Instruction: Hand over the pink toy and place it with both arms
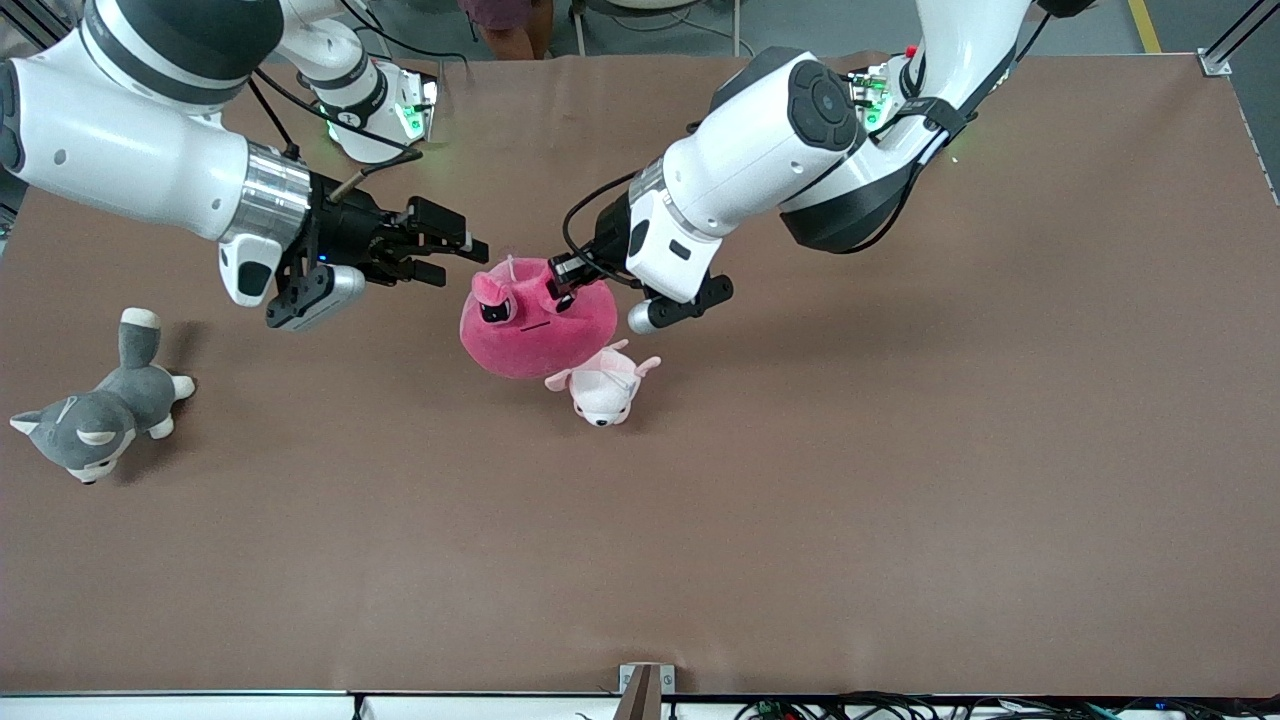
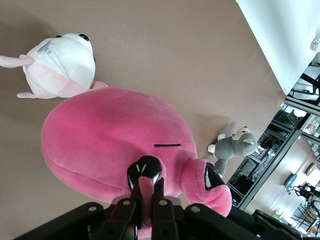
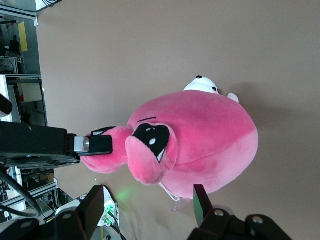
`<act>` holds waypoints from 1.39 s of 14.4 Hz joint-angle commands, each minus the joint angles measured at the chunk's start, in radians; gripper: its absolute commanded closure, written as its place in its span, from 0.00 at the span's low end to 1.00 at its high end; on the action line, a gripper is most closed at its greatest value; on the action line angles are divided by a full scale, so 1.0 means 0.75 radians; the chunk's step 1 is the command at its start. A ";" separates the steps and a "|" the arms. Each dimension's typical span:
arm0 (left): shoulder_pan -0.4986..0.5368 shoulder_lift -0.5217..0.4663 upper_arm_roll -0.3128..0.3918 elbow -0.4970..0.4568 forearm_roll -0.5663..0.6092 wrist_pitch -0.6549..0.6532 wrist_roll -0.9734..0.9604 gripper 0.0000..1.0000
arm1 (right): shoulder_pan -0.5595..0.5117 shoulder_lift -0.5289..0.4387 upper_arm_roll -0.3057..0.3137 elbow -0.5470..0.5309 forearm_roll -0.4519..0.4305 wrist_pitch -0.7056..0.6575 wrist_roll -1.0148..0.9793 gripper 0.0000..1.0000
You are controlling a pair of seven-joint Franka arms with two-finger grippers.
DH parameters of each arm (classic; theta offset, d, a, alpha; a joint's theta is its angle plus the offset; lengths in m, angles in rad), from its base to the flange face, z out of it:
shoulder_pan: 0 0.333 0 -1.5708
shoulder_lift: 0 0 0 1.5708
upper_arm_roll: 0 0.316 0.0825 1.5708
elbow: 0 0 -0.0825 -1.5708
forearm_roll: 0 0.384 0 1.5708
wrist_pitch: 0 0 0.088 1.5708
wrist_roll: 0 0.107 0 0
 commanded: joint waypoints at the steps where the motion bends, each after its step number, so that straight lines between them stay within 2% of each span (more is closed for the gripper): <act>1: -0.012 0.019 0.001 0.040 -0.014 0.004 -0.011 0.99 | 0.037 0.031 -0.014 0.020 0.007 0.044 0.019 0.21; 6: -0.012 0.019 0.001 0.040 -0.014 0.010 -0.011 0.99 | 0.068 0.066 -0.014 0.018 -0.036 0.078 0.017 0.23; 8: -0.012 0.019 0.001 0.040 -0.014 0.012 -0.011 0.99 | 0.068 0.080 -0.014 0.020 -0.036 0.083 0.017 0.30; 12: -0.012 0.019 0.001 0.040 -0.014 0.010 -0.011 0.99 | 0.068 0.082 -0.014 0.022 -0.034 0.101 0.017 0.52; 15: -0.012 0.019 0.001 0.040 -0.014 0.012 -0.011 0.98 | 0.068 0.082 -0.014 0.022 -0.030 0.095 0.013 0.88; 16: -0.012 0.019 0.001 0.040 -0.014 0.012 -0.011 0.98 | 0.070 0.082 -0.012 0.022 -0.030 0.095 0.009 0.94; 17: -0.012 0.019 0.001 0.040 -0.014 0.012 -0.011 0.96 | 0.080 0.082 -0.014 0.022 -0.030 0.095 0.004 0.97; 18: -0.012 0.019 0.001 0.038 -0.014 0.012 -0.011 0.93 | 0.080 0.082 -0.014 0.022 -0.030 0.095 0.004 0.97; 19: -0.012 0.019 0.001 0.038 -0.014 0.012 -0.011 0.79 | 0.080 0.082 -0.014 0.022 -0.030 0.095 0.004 0.97; 20: -0.010 0.019 0.003 0.038 -0.014 0.010 -0.015 0.60 | 0.080 0.082 -0.014 0.022 -0.030 0.095 0.002 0.97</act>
